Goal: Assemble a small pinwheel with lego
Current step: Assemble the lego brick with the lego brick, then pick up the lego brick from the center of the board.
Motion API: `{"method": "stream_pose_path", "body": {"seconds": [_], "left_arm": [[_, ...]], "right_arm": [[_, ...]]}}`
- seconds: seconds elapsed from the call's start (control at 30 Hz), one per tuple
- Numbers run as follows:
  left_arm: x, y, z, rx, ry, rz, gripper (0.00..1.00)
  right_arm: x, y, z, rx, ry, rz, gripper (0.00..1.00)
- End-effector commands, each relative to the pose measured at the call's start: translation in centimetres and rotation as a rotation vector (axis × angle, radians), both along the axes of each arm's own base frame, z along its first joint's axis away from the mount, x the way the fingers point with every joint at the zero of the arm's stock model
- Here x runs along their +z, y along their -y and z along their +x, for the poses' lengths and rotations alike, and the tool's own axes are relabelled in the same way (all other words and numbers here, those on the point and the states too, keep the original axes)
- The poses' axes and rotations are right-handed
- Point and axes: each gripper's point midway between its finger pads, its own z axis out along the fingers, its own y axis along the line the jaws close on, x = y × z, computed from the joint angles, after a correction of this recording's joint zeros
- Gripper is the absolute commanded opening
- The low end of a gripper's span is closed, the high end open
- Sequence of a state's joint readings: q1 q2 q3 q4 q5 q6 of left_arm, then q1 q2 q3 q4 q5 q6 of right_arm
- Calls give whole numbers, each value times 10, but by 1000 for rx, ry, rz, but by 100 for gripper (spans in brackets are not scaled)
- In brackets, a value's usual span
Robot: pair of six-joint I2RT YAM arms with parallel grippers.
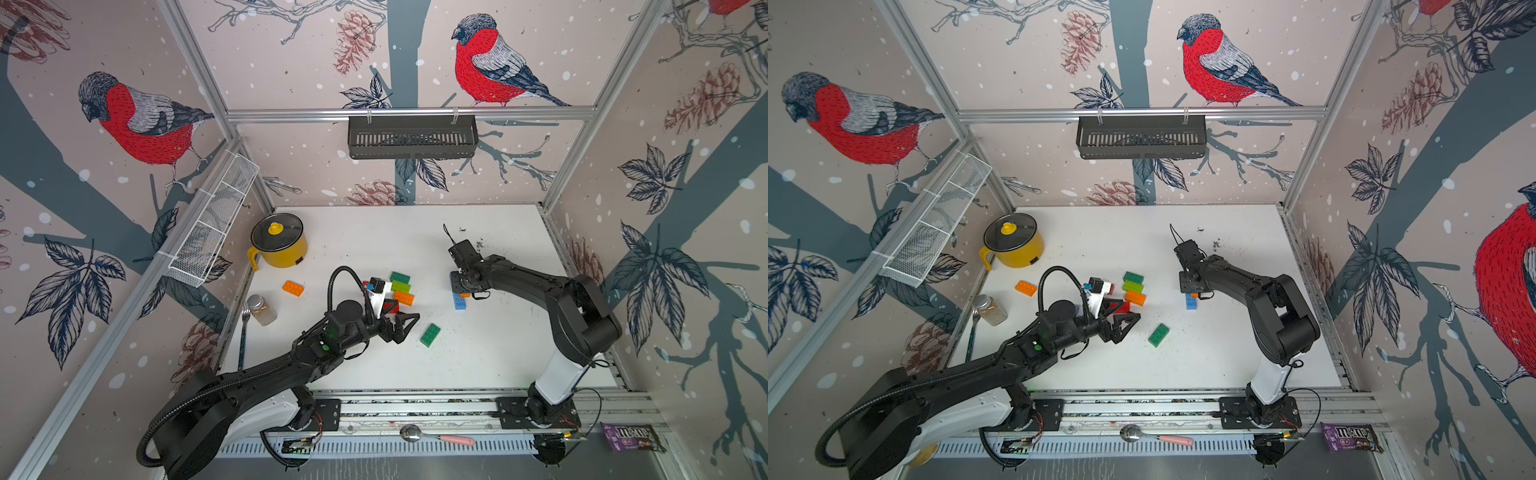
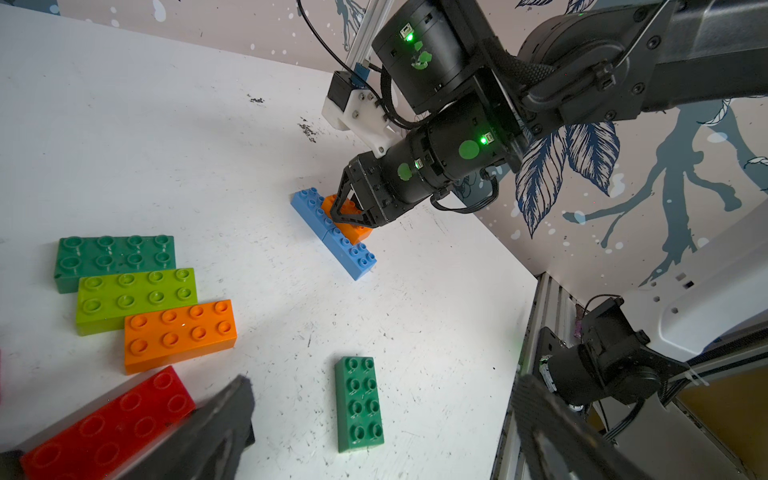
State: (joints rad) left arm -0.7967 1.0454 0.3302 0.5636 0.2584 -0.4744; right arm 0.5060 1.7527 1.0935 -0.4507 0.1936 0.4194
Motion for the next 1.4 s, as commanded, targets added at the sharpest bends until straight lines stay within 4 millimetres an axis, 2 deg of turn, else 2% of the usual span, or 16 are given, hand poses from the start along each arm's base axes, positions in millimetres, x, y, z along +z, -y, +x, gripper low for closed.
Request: {"method": "stream_pose_path", "body": {"seconds": [0.0, 0.23, 0.37, 0.47, 0.57, 0.6, 0.67, 0.77, 0.93, 1.07, 1.17, 1.27, 1.37], "left_arm": [[14, 2, 2, 2, 38, -42, 98], [11, 3, 2, -1, 30, -38, 98], [10, 4, 3, -1, 29, -36, 98], [10, 4, 3, 0, 28, -36, 98], [8, 4, 3, 4, 18, -33, 98], [6, 3, 5, 13, 6, -26, 98], [-6, -5, 17, 106, -68, 29, 98], [-38, -20, 34, 263, -226, 175, 95], [-76, -40, 31, 407, -460, 286, 89], [-82, -29, 18, 381, -583, 229, 85], [-98, -43, 16, 487, -664, 242, 87], [-103, -50, 17, 542, -691, 243, 88], [-102, -69, 12, 627, -687, 261, 90]], "right_arm": [[-2, 4, -12, 2, -57, -14, 32], [18, -2, -3, 9, -13, 9, 53], [28, -3, -3, 16, 4, 19, 59], [36, -5, -6, 24, 18, 44, 56], [46, -8, -9, 34, 39, 60, 42], [49, -9, -10, 39, 48, 65, 42], [59, -13, -13, 48, 74, 89, 46], [73, -19, -20, 66, 117, 148, 54], [88, -23, -31, 101, 171, 232, 74], [93, -23, -40, 121, 194, 261, 89], [95, -22, -44, 136, 212, 280, 98], [94, -23, -50, 151, 216, 297, 99], [92, -25, -54, 167, 222, 314, 99]]}}
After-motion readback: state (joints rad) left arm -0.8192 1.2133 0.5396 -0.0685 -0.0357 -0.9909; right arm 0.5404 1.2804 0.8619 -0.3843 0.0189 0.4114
